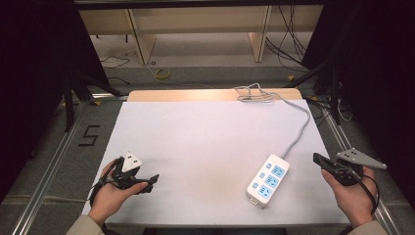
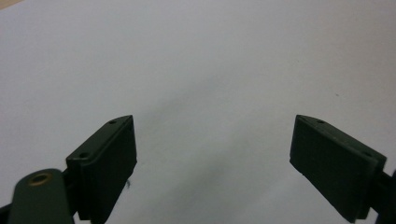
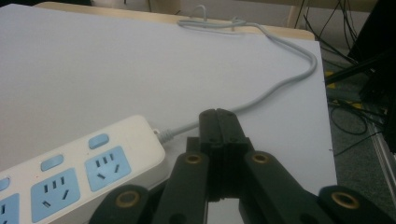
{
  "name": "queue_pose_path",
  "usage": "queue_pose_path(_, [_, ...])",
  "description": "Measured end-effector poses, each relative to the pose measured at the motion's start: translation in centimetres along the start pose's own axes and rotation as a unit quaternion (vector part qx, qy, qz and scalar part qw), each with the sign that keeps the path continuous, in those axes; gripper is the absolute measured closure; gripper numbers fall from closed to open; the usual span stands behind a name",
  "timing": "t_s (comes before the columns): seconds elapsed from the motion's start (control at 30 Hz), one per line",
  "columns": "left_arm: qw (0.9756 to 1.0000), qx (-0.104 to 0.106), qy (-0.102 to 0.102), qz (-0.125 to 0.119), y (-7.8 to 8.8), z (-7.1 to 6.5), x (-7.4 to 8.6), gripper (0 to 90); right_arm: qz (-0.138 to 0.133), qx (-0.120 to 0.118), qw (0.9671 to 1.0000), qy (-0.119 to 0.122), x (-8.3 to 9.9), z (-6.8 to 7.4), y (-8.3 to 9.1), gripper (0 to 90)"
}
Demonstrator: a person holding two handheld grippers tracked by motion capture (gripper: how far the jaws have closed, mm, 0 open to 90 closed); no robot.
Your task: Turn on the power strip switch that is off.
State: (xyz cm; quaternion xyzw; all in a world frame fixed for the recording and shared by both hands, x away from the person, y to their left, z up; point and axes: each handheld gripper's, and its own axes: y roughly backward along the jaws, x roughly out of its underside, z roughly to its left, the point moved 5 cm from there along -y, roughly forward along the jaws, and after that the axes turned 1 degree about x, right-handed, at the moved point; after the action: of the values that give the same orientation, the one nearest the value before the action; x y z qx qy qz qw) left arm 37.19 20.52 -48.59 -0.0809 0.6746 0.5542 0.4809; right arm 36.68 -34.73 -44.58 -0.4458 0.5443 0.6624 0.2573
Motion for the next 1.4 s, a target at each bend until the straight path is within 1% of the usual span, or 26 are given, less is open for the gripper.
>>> queue_pose_path(0.5, [1.0000, -0.001, -0.001, 0.000, 0.0, 0.0, 0.0, 14.3, -0.002, -0.004, 1.0000, 0.009, -0.7, 0.4, 0.0, 90.0])
queue_pose_path(0.97, [1.0000, -0.001, -0.002, 0.002, 0.0, 0.0, 0.0, 14.3, 0.006, -0.013, 0.9997, 0.018, -1.1, 1.1, -0.3, 90.0])
queue_pose_path(1.03, [1.0000, -0.002, 0.000, 0.000, -0.1, 0.0, 0.0, 14.3, 0.006, -0.015, 0.9997, 0.017, -1.2, 1.2, -0.3, 90.0])
queue_pose_path(1.27, [1.0000, -0.002, -0.003, 0.003, -0.1, 0.0, 0.0, 14.3, 0.010, -0.019, 0.9996, 0.019, -1.4, 1.5, -0.4, 90.0])
queue_pose_path(1.4, [1.0000, -0.002, -0.003, 0.003, -0.1, 0.0, 0.0, 14.2, 0.012, -0.023, 0.9993, 0.026, -1.6, 1.8, -0.5, 90.0])
